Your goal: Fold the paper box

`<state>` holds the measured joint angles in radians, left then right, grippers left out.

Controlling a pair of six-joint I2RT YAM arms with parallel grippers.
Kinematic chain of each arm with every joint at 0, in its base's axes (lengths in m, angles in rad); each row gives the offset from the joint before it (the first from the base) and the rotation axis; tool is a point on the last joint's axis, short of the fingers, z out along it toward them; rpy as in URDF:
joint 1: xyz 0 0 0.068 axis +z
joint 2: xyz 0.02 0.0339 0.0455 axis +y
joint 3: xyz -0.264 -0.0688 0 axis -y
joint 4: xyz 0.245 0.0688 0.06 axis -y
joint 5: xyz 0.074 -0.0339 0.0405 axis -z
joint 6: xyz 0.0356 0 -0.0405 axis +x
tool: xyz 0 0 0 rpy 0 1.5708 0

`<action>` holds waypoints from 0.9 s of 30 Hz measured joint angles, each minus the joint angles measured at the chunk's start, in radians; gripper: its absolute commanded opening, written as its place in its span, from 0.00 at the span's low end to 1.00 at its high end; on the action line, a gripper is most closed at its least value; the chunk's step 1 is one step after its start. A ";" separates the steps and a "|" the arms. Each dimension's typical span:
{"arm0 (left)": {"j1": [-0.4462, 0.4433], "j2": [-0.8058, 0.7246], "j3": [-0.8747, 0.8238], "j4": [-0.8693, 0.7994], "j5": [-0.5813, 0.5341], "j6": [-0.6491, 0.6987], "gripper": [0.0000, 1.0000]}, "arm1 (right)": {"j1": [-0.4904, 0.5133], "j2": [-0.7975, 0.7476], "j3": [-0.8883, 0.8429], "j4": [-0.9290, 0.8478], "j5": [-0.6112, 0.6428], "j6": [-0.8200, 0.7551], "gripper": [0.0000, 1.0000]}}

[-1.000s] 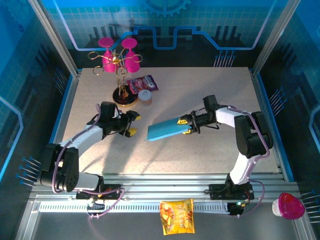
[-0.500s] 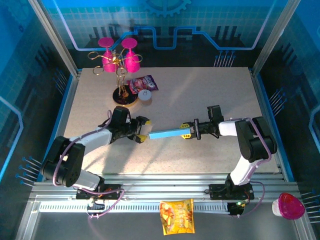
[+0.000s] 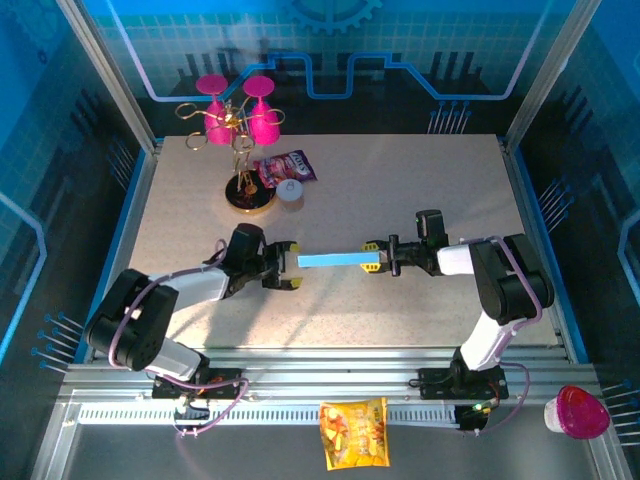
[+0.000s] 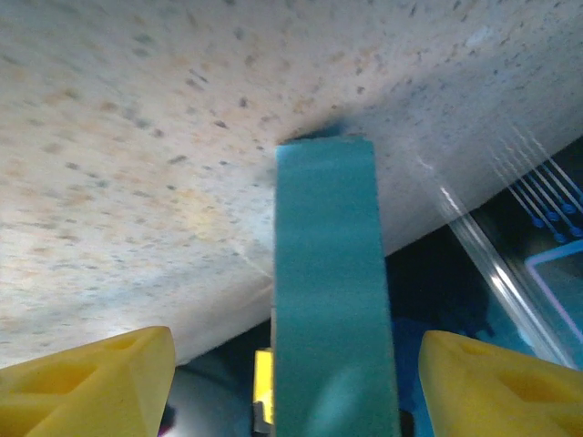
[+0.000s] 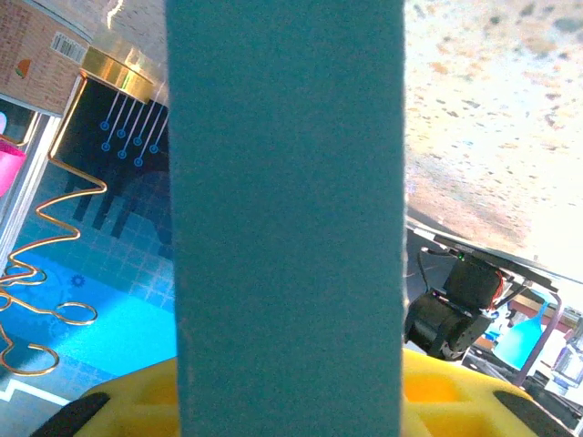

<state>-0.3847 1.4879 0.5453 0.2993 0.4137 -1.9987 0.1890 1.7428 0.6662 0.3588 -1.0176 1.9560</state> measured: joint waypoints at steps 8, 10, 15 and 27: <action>-0.058 0.135 0.007 0.162 -0.030 -0.005 0.65 | 0.002 0.000 0.001 0.002 0.011 0.012 0.34; -0.060 0.150 0.016 0.180 -0.036 -0.005 0.62 | 0.002 0.000 0.002 0.002 0.013 0.012 0.34; -0.060 0.153 0.042 0.177 -0.061 -0.005 0.56 | 0.002 0.000 0.003 -0.001 0.019 0.012 0.34; -0.077 0.126 0.049 0.117 -0.074 -0.005 0.31 | 0.004 -0.006 0.039 -0.116 0.063 -0.034 0.55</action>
<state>-0.4614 1.6138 0.5941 0.4164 0.3397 -2.0033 0.1932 1.7370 0.7048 0.2428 -0.9543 1.9224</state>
